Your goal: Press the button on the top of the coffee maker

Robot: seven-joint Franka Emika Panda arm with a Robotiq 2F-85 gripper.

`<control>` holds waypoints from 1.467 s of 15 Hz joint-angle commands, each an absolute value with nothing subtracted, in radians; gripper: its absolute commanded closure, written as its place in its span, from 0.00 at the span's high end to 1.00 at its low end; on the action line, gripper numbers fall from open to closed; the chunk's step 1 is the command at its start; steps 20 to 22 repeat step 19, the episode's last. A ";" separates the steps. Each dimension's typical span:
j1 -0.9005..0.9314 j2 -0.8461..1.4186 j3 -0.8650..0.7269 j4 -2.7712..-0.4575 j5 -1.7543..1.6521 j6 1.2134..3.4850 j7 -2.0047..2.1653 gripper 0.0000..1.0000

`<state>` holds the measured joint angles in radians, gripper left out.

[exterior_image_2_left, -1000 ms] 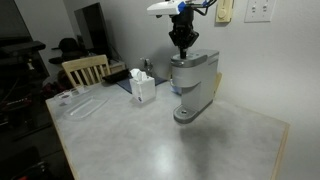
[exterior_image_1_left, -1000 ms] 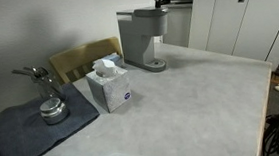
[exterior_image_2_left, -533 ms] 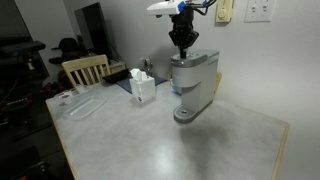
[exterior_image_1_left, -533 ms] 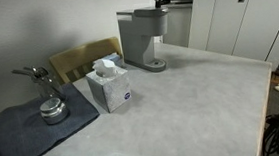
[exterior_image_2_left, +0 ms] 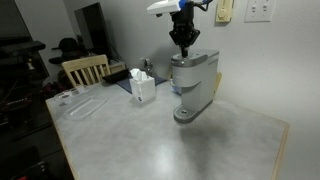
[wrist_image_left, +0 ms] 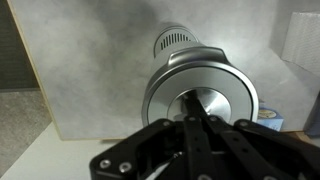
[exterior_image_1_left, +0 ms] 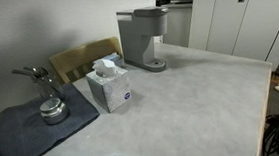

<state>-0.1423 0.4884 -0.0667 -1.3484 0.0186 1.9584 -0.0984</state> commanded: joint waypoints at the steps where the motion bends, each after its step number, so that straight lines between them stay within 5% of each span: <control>1: -0.137 0.495 -0.072 -1.314 -0.018 1.958 -0.114 0.00; 6: -0.133 0.500 -0.071 -1.263 -0.041 1.962 -0.119 0.00; 8: -0.131 0.503 -0.071 -1.241 -0.044 1.956 -0.113 0.28; 10: -0.127 0.509 -0.077 -1.216 -0.052 1.936 -0.094 0.40; 11: -0.134 0.490 -0.068 -1.252 -0.031 1.954 -0.101 0.22; 14: -0.134 0.490 -0.069 -1.242 -0.034 1.953 -0.100 0.41; 22: -0.133 0.490 -0.069 -1.242 -0.034 1.953 -0.100 0.41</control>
